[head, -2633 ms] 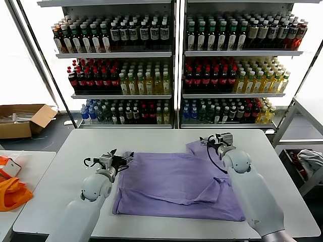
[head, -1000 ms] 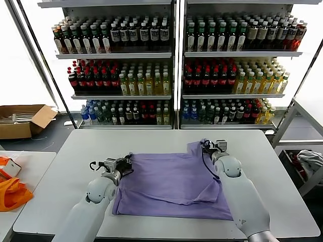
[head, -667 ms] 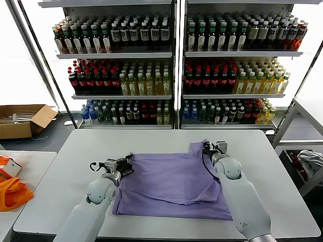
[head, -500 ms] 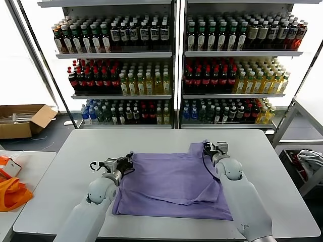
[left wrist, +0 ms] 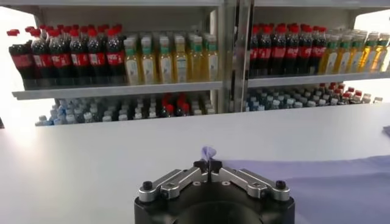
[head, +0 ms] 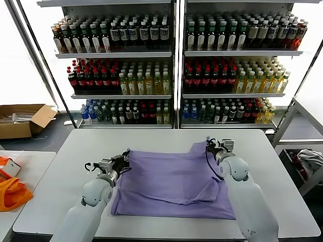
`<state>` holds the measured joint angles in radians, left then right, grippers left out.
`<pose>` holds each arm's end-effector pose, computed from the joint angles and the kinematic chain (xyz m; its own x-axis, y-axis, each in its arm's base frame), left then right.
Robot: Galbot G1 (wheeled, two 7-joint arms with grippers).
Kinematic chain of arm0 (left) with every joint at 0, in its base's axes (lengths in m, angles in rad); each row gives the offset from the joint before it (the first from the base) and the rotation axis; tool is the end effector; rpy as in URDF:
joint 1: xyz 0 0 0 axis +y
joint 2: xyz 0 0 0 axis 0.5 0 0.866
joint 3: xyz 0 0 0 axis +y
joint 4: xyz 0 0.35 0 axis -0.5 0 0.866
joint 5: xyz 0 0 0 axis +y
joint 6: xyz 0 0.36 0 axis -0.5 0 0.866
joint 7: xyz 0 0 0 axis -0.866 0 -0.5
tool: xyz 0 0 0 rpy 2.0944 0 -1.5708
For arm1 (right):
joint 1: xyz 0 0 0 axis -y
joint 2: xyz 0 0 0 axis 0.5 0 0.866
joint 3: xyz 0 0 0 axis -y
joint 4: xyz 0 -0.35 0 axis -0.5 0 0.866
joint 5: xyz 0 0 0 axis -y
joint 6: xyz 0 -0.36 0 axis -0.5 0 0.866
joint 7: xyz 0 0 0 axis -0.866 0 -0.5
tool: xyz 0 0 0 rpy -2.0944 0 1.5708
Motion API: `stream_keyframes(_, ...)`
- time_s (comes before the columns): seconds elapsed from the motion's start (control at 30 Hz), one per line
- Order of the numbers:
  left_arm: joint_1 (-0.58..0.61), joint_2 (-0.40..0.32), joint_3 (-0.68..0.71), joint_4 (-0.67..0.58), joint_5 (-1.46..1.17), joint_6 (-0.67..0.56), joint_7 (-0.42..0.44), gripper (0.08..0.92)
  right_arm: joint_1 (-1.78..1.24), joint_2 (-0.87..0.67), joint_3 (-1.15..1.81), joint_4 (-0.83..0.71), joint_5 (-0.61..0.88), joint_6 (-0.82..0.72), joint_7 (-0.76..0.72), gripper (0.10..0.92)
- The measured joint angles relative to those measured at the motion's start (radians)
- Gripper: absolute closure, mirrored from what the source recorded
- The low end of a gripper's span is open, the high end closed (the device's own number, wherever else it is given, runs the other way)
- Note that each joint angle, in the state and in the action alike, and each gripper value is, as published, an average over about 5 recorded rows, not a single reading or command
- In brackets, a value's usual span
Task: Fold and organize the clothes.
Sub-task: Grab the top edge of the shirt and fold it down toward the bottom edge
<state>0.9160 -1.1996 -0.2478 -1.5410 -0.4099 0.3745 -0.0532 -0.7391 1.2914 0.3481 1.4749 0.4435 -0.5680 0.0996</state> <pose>0.3919 0.0395 -0.3232 -0.9130 0.1806 0.3658 0.1945 0.9809 0.0011 0.4535 -0.0459 -0.2616 -0.9119 -0.0975 0.3986 -0.0709 0.9942 0.0808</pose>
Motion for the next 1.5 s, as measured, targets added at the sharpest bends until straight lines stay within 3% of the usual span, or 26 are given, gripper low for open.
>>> stream_keyframes(0.5, 0.170, 0.049, -0.050, -0.198, 0.007, 0.010, -0.003, 0.917, -0.244, -0.044, 0.087, 0.285, 0.035, -0.006, 0.077, 0.912)
stream_keyframes(0.8, 0.296, 0.039, -0.067, -0.309, 0.028, 0.006, 0.000, 0.917, -0.412, -0.041, 0.126, 0.425, 0.025, 0.007, 0.118, 0.912)
stream_keyframes(1.5, 0.475, 0.009, -0.104, -0.434, 0.080, 0.004, 0.005, 0.917, -0.611, -0.025, 0.147, 0.545, -0.007, 0.021, 0.163, 0.912)
